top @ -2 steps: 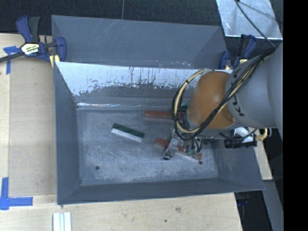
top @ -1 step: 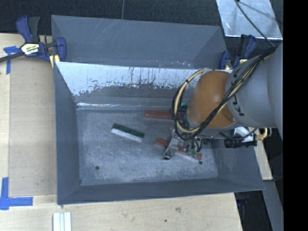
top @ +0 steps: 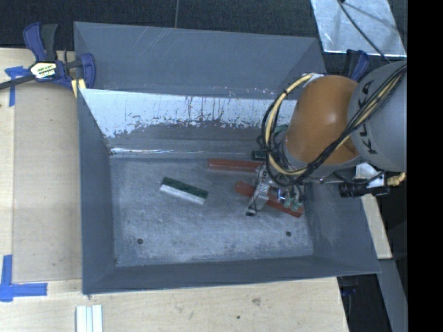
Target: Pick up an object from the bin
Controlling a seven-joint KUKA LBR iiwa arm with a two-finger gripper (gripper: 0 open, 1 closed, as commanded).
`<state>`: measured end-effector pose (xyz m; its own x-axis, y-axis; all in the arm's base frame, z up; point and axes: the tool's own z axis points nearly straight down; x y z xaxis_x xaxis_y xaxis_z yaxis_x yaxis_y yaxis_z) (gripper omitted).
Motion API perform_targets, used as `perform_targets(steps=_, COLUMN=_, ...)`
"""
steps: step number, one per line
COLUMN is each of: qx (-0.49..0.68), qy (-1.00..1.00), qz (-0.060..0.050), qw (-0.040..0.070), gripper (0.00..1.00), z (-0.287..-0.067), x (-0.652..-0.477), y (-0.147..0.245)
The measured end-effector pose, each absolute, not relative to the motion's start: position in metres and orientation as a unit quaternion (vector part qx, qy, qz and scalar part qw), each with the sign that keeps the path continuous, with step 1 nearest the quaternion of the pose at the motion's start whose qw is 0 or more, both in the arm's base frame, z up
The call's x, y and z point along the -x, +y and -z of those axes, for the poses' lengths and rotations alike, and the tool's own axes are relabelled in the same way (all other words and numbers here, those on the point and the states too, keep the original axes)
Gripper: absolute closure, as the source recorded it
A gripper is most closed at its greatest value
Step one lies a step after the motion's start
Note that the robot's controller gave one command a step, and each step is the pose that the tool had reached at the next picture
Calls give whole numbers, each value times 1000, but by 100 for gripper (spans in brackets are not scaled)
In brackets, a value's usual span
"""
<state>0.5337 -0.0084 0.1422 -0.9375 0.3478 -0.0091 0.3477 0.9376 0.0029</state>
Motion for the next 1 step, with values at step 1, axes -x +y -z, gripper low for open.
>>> perform_targets(steps=1, qx=-176, qy=984, qz=-1, qw=4, gripper=100, z=-181, x=-535, y=-9)
